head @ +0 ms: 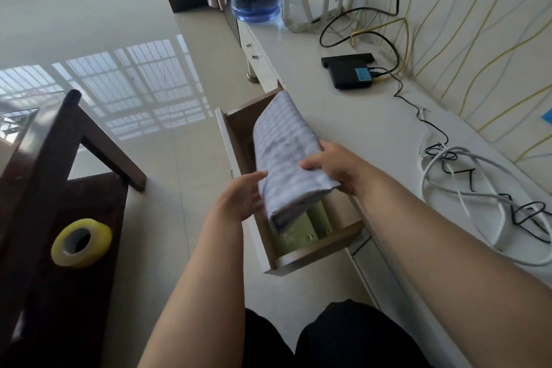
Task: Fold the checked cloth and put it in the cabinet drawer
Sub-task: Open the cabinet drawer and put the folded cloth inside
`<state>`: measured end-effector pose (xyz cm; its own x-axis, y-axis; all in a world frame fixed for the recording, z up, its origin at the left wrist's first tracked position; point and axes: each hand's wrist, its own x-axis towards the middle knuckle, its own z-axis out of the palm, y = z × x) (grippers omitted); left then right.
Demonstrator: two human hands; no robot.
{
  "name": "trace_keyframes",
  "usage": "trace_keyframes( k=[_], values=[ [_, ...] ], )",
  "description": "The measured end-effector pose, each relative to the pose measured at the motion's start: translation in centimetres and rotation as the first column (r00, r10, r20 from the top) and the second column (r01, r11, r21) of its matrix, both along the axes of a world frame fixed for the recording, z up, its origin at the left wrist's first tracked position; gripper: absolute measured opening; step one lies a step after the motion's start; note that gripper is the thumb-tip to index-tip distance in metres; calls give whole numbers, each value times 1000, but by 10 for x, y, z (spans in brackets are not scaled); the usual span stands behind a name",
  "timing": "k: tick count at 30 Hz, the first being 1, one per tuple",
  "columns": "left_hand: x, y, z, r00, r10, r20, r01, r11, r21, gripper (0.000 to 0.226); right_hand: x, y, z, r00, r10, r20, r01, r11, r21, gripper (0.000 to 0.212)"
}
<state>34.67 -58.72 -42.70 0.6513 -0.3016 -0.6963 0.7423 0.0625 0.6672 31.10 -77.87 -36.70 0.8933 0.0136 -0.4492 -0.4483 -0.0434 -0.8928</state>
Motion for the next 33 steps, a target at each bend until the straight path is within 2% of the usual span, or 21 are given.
trace_keyframes(
  k=[1, 2, 4, 5, 7, 9, 10, 12, 14, 15, 17, 18, 19, 20, 21, 22, 23, 25, 27, 30, 33],
  values=[
    [4, -3, 1, 994, 27, 106, -45, 985, 169, 38, 5, 8, 6, 995, 90, 49, -75, 965, -249, 47],
    [6, -9, 3, 980, 36, 196, -81, 971, 227, 53, 7, 18, 7, 979, 193, 64, -139, 862, -488, 45],
    [6, -22, 7, 992, -19, 127, 8, 996, 90, 106, 3, 41, 1, 927, 372, -47, -254, 531, -808, 37],
    [4, -28, 7, 999, -32, 43, 32, 999, 4, 122, -3, 53, -5, 898, 422, -128, -292, 353, -889, 35],
    [-5, -33, 5, 999, 4, -36, -7, 997, -81, 118, -17, 73, -18, 830, 511, -225, -314, 93, -945, 34],
    [-7, -35, -4, 995, 98, -15, -99, 993, -64, 112, -25, 80, -27, 766, 592, -250, -289, -31, -957, 37],
    [-3, -34, -17, 991, 136, -3, -136, 991, 8, 124, -27, 78, -26, 743, 621, -250, -274, -59, -960, 39],
    [13, -32, -63, 981, 192, -2, -190, 974, 122, 131, -29, 72, -25, 703, 670, -238, -295, -30, -955, 43],
    [17, -32, -72, 957, 289, 29, -290, 944, 159, 98, -36, 64, -22, 686, 702, -191, -399, 143, -906, 44],
    [9, -33, -54, 943, 327, 67, -334, 930, 153, 78, -39, 60, -19, 684, 710, -167, -462, 244, -853, 43],
    [3, -38, -35, 928, 343, 143, -366, 910, 194, 59, -41, 49, -15, 697, 709, -105, -560, 447, -697, 41],
    [2, -41, -32, 926, 339, 167, -368, 908, 197, 58, -39, 41, -14, 747, 664, -34, -546, 583, -602, 38],
    [2, -43, -31, 924, 335, 186, -367, 912, 182, 60, -35, 31, -16, 829, 556, 65, -446, 726, -524, 34],
    [2, -46, -30, 922, 332, 200, -367, 912, 181, 62, -30, 17, -19, 902, 391, 183, -259, 829, -496, 28],
    [4, -48, -31, 919, 323, 224, -366, 911, 188, 63, -25, 0, -24, 932, 230, 281, -43, 838, -545, 25],
    [3, -50, -29, 918, 314, 242, -365, 908, 205, 61, -21, -20, -30, 934, 123, 335, 132, 754, -643, 25],
    [5, -52, -31, 915, 297, 273, -360, 907, 219, 58, -19, -41, -38, 941, 85, 328, 206, 625, -753, 29],
    [6, -58, -31, 914, 265, 308, -345, 907, 241, 54, -22, -76, -58, 989, 124, 75, 16, 420, -907, 45],
    [10, -65, -28, 919, 227, 323, -318, 911, 263, 54, -29, -90, -78, 980, 165, -108, -159, 340, -927, 53],
    [26, -77, -20, 922, 115, 369, -258, 894, 367, 58, -33, -88, -92, 982, 179, -54, -105, 291, -951, 53],
    [51, -89, -6, 906, -52, 420, -201, 820, 536, 54, -33, -89, -91, 984, 177, -36, -83, 263, -961, 54]
  ],
)
